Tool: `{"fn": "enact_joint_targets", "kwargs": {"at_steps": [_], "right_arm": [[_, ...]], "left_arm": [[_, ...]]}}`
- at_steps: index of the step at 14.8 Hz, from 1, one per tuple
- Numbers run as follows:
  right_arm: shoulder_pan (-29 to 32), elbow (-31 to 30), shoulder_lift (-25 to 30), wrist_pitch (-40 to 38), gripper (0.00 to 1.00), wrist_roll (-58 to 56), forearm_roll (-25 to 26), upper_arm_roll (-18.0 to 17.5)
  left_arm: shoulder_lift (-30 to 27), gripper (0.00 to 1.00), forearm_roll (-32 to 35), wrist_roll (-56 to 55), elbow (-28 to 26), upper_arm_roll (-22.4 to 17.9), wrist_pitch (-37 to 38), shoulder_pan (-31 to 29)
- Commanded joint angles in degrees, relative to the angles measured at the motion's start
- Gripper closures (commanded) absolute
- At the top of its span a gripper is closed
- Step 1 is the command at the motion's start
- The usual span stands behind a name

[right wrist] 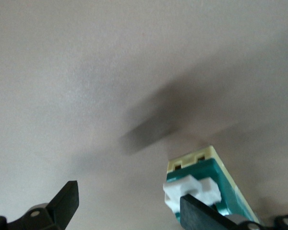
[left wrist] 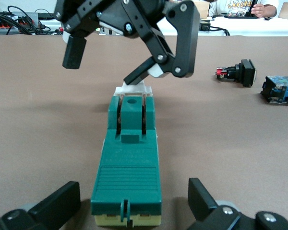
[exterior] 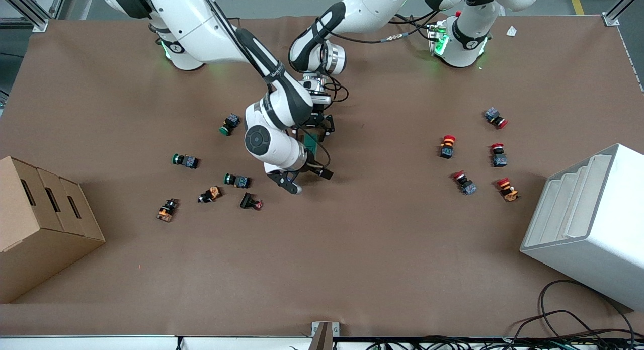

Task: Close load switch with both arms
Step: 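Lift the right gripper away from the switch while the left gripper holds it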

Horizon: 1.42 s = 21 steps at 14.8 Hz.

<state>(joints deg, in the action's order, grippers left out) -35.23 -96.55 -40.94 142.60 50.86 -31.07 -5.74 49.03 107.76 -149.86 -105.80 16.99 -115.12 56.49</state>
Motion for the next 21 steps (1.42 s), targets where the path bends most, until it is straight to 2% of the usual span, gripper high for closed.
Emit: {"fn": "enact_joint_targets", "kwargs": {"at_steps": [1,4,9,12,16,21], "right_arm": [[3.05,1.8,-1.07,-0.21,0.0,-3.84,-0.58,-0.24],[6.57,1.71,0.67,-6.16,0.0,-8.22,-0.31,-0.07],[11.93,1.71,7.61,-20.23,0.0,-18.67,4.68,5.11],[14.65,1.54,12.19,-25.42,0.0,-23.6,11.7,8.19],[22.47,1.8,18.16,-30.79,0.0,-36.33,20.94,8.64],[27.75,3.46,24.94,-35.7,0.0,-41.89,32.89,8.63]], "left_arm": [[2.82,0.0,0.44,0.35,2.0,-0.82,-0.1,-1.11],[2.73,0.0,0.26,1.84,2.62,-0.99,-0.1,-1.2],[2.73,0.0,0.26,1.85,2.71,-1.17,-0.1,-1.29],[2.21,0.0,0.17,1.85,2.79,-1.17,-0.1,-1.29],[1.51,0.0,-1.49,5.35,4.29,-0.99,-0.45,-1.99],[-1.39,0.0,-13.25,15.28,7.8,0.67,-0.45,-2.26]]}}
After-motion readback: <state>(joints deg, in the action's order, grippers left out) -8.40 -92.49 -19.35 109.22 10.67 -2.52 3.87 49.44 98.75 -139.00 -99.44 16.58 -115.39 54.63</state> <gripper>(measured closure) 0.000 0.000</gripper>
